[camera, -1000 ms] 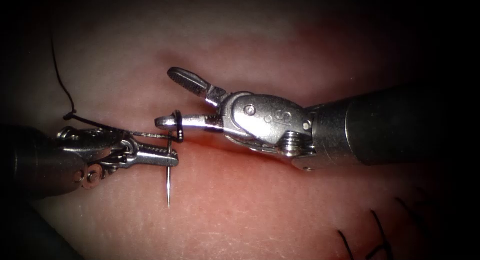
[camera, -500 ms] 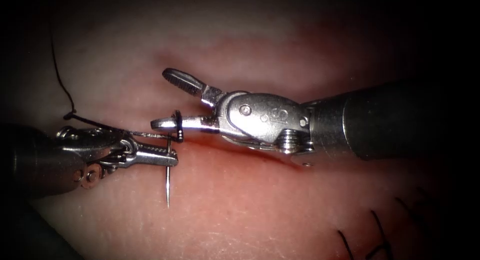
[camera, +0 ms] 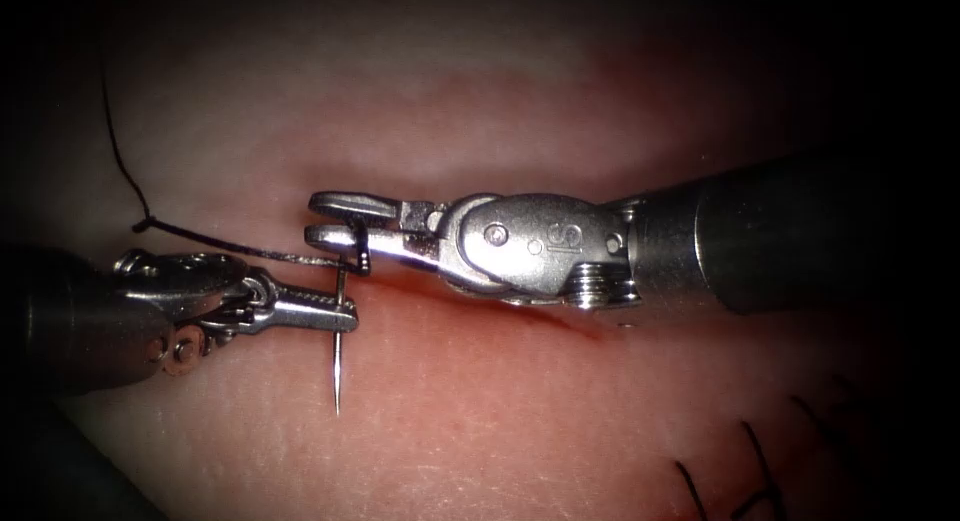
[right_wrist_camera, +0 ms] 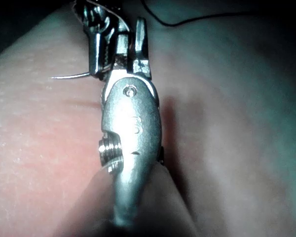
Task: Wound Closure
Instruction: Hand over the needle from the left to the right gripper
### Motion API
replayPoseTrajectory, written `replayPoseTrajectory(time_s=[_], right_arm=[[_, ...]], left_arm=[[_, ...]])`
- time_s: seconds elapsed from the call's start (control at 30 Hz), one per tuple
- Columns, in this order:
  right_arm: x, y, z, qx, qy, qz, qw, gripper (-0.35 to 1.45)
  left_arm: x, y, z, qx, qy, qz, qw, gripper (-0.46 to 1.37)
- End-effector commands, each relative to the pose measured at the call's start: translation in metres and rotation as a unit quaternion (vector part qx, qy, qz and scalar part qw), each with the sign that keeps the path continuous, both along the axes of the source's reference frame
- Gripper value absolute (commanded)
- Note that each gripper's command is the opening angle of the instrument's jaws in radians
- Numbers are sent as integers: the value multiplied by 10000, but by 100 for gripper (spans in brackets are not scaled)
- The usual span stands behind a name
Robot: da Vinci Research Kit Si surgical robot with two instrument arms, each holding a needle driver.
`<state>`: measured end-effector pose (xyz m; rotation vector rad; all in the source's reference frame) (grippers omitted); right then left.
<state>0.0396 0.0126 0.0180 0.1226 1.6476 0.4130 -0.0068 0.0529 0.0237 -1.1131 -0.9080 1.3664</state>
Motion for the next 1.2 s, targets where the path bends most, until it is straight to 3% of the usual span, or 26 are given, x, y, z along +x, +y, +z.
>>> replayPoseTrajectory(time_s=[0.03,0.07,0.13,0.2,0.27,0.33,0.57,0.6,0.77,0.83,0.9,0.97,1.1,1.2], right_arm=[[-1,0,0,2,-5,11,10000,-35],[-1,0,0,2,-4,8,10000,-35],[-2,0,0,3,0,2,10000,-35],[-5,0,0,3,5,-8,10000,-35],[-7,1,0,-22,2,-14,10000,-35],[-15,4,0,-181,-34,-20,9998,-35],[-29,17,5,-516,-196,212,9982,-35],[-31,20,7,-706,-383,297,9963,-35],[-31,27,14,-1097,-579,389,9915,-35],[-31,31,18,-1239,-633,407,9894,-35],[-32,35,23,-1382,-676,466,9870,-35],[-33,38,28,-1504,-706,536,9846,-35],[-33,40,38,-1694,-806,634,9802,-35],[-33,38,45,-1838,-968,708,9756,-35]], left_arm=[[-3,-2,2,-206,122,-99,9997,10],[-5,-1,3,-314,235,-235,9990,41],[-10,0,5,-475,309,-473,9973,59],[-13,0,6,-624,368,-495,9961,78],[-15,-1,7,-685,396,-490,9957,80],[-16,0,7,-847,445,-450,9944,103],[-15,0,7,-1005,555,-442,9924,105],[-14,0,7,-1030,579,-442,9920,104],[-9,1,8,-1082,663,-457,9909,99],[-6,2,9,-1105,680,-432,9906,74],[-4,6,12,-1096,687,-417,9907,37],[-3,11,16,-1085,698,-408,9908,16],[-1,13,26,-1108,868,-501,9888,5],[1,13,34,-1165,1086,-402,9864,-5]])
